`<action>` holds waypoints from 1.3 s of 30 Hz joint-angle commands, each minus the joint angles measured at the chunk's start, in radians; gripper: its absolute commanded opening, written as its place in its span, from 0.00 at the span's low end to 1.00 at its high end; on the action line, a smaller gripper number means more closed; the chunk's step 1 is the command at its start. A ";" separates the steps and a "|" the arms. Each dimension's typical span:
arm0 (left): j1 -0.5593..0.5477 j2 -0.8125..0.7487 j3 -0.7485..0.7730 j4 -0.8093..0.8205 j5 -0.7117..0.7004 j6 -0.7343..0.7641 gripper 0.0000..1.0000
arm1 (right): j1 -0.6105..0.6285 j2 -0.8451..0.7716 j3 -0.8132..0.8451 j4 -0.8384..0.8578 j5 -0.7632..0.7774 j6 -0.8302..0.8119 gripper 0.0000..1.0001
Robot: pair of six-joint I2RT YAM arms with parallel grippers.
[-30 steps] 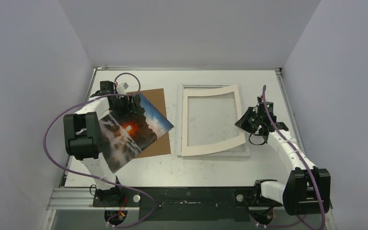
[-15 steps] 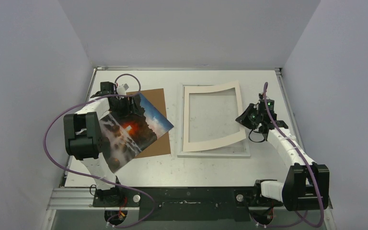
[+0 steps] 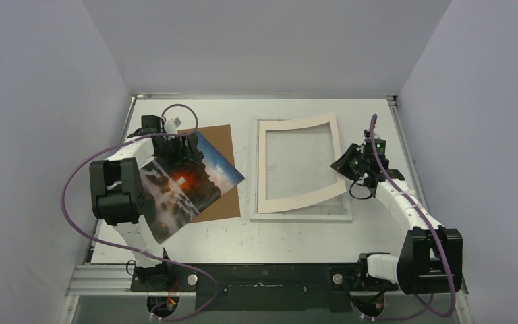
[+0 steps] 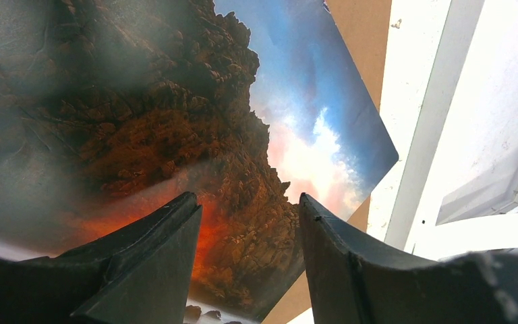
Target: Put the photo into the frame
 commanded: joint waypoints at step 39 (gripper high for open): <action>-0.002 -0.005 0.000 0.032 0.042 0.004 0.53 | 0.140 0.102 0.210 -0.293 0.362 -0.178 0.90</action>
